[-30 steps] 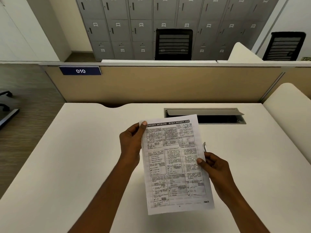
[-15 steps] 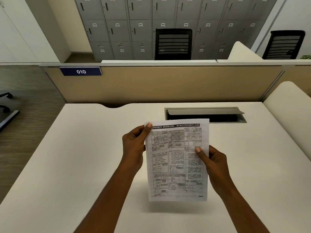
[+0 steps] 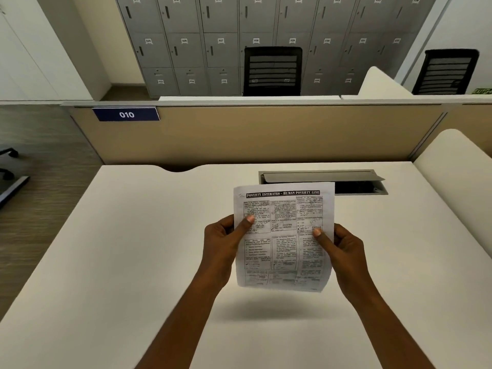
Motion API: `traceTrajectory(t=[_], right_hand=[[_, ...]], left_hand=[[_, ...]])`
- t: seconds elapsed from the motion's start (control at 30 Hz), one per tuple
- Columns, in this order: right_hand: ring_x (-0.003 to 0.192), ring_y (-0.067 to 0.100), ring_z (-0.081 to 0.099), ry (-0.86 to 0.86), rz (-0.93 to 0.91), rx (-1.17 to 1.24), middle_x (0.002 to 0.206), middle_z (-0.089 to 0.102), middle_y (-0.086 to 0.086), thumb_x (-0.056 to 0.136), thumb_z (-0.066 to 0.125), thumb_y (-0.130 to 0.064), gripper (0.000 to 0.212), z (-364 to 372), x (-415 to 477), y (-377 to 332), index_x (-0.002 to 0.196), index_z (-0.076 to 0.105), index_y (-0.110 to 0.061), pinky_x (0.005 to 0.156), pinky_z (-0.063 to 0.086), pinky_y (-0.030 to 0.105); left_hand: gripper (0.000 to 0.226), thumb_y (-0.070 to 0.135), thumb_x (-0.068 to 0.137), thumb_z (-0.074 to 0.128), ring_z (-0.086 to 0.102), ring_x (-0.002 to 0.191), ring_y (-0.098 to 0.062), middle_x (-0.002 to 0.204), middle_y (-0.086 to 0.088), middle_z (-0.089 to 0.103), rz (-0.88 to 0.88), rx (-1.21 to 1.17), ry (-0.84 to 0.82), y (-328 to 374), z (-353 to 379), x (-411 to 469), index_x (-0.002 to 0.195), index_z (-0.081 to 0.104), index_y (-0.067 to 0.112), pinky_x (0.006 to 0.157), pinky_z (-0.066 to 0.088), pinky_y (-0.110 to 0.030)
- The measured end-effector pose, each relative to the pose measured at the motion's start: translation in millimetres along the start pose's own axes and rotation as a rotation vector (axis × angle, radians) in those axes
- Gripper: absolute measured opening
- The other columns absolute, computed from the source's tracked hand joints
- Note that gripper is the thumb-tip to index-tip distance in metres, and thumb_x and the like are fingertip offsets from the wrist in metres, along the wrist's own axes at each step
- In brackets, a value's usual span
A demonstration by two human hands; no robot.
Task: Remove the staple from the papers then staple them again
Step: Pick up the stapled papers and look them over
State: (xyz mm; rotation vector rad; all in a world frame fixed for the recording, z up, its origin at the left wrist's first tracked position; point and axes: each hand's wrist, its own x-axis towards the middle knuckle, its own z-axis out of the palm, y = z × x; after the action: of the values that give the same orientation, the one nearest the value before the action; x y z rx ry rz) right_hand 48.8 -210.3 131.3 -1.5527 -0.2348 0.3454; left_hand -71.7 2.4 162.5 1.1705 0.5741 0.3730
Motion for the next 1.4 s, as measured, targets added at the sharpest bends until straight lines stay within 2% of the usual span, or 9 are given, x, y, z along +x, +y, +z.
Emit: traceTrajectory(t=[0.1,0.2,0.3,0.5,0.9,1.03,1.23,1.3,1.4], right_hand=[[0.108,0.011,0.068,0.112,-0.086,-0.214,0.121,0.069,-0.015,0.085,0.076,-0.032,0.042,6.8,-3.3,-6.5,0.124,0.059,-0.032,0.081,0.059,0.022],[0.126,0.017,0.049,0.234,-0.251,-0.514,0.144,0.049,-0.004,0.084,0.078,-0.032,0.068,19.7,-13.4,-13.5,0.142,0.043,-0.023,0.098,0.043,0.032],[0.134,0.019,0.046,0.110,-0.429,-0.556,0.147,0.047,0.000,0.086,0.076,-0.030,0.063,42.3,-28.9,-24.4,0.141,0.047,-0.019,0.106,0.045,0.032],[0.146,0.010,0.032,-0.075,-0.400,-0.526,0.161,0.030,-0.002,0.095,0.058,-0.042,0.068,86.1,-60.9,-32.7,0.153,0.032,-0.019,0.102,0.028,-0.005],[0.137,0.025,0.049,-0.021,-0.560,-0.538,0.149,0.050,0.013,0.097,0.053,-0.024,0.058,80.9,-66.1,-36.6,0.148,0.038,-0.003,0.110,0.038,0.020],[0.125,0.011,0.061,0.050,-0.546,-0.372,0.135,0.061,-0.003,0.100,0.048,-0.020,0.044,70.6,-59.8,-41.3,0.142,0.051,-0.007,0.102,0.051,0.020],[0.114,0.014,0.067,-0.019,-0.336,-0.143,0.119,0.071,-0.007,0.107,0.042,-0.025,0.029,44.9,-49.3,-58.4,0.128,0.063,-0.024,0.090,0.061,0.037],[0.108,0.017,0.071,-0.054,-0.321,-0.073,0.114,0.074,-0.002,0.107,0.043,-0.022,0.028,36.2,-48.0,-66.2,0.122,0.065,-0.027,0.082,0.063,0.039],[0.104,0.024,0.073,-0.108,-0.287,0.036,0.115,0.075,0.003,0.106,0.044,-0.021,0.027,24.8,-47.8,-75.6,0.121,0.067,-0.026,0.076,0.064,0.043]], left_hand=[[0.019,0.020,0.093,0.075,0.080,0.095,-0.031,0.106,-0.011,0.082,-0.009,-0.039,0.005,4.8,3.4,-3.1,0.110,0.082,0.017,0.073,0.066,-0.039],[0.014,0.022,0.091,0.076,0.080,0.094,-0.029,0.106,-0.009,0.082,-0.026,-0.068,0.016,7.0,7.5,-6.7,0.102,0.084,0.024,0.071,0.066,-0.037],[0.019,0.028,0.086,0.078,0.079,0.098,-0.029,0.108,-0.008,0.082,-0.018,-0.082,0.001,6.4,14.0,-10.3,0.103,0.084,0.025,0.080,0.066,-0.045],[0.024,0.033,0.082,0.078,0.079,0.101,-0.026,0.112,-0.003,0.081,-0.024,-0.136,0.016,5.2,32.5,-21.6,0.105,0.084,0.029,0.082,0.065,-0.042],[0.049,0.053,0.065,0.090,0.076,0.108,-0.027,0.122,-0.006,0.077,0.003,-0.188,-0.106,8.7,53.9,-38.6,0.108,0.083,0.031,0.084,0.064,-0.041],[0.066,0.068,0.060,0.089,0.075,0.113,-0.029,0.120,-0.007,0.078,0.088,-0.150,-0.152,10.9,52.0,-36.4,0.109,0.083,0.026,0.094,0.062,-0.041],[0.026,0.040,0.083,0.081,0.076,0.091,-0.013,0.094,-0.005,0.082,0.256,-0.043,0.160,19.4,21.1,-9.5,0.097,0.084,0.018,0.084,0.066,-0.040],[0.018,0.030,0.090,0.079,0.074,0.098,-0.008,0.104,0.002,0.081,0.266,0.041,0.203,19.8,8.3,0.5,0.107,0.080,0.023,0.095,0.063,-0.045],[0.062,0.048,0.078,0.084,0.065,0.123,-0.013,0.135,0.008,0.067,0.178,0.102,0.132,17.0,-2.0,6.3,0.134,0.063,0.037,0.104,0.053,-0.042]])
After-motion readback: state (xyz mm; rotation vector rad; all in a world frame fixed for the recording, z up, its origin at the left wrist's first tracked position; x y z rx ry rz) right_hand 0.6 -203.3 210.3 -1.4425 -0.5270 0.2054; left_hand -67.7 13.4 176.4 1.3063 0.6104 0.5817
